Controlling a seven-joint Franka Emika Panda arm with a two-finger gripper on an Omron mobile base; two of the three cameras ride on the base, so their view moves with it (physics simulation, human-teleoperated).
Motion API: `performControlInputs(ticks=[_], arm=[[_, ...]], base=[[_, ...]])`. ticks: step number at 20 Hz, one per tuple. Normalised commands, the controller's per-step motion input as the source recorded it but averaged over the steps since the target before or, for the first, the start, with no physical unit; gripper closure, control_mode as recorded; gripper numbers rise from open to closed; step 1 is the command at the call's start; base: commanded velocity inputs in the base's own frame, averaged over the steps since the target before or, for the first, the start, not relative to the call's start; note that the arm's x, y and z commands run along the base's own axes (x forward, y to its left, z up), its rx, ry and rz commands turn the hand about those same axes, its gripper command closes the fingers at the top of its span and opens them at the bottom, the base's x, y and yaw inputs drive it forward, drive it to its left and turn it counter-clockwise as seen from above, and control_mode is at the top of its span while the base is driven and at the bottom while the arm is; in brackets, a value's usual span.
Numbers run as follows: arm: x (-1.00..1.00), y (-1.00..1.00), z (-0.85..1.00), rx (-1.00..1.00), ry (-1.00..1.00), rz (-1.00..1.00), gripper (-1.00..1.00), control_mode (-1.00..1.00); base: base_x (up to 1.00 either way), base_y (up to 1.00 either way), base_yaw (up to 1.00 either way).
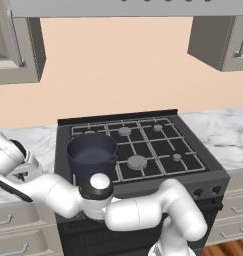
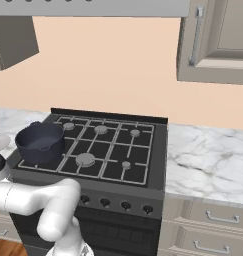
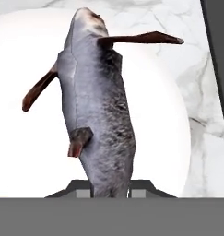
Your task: Retrieve the frozen meat and place it in the pot on a burner. Then turn the burner on.
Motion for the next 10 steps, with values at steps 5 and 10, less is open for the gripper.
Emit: performControlInputs(ticks=[5, 10], arm=[[-0.84, -0.14, 0.28, -0.01, -0.02, -0.06, 1.00, -1.00], [-1.00, -0.45, 0.00, 0.00, 0.00, -0.18, 1.00, -1.00]], base=[[0.00, 0.00, 0.00], [0.00, 0.00, 0.00]])
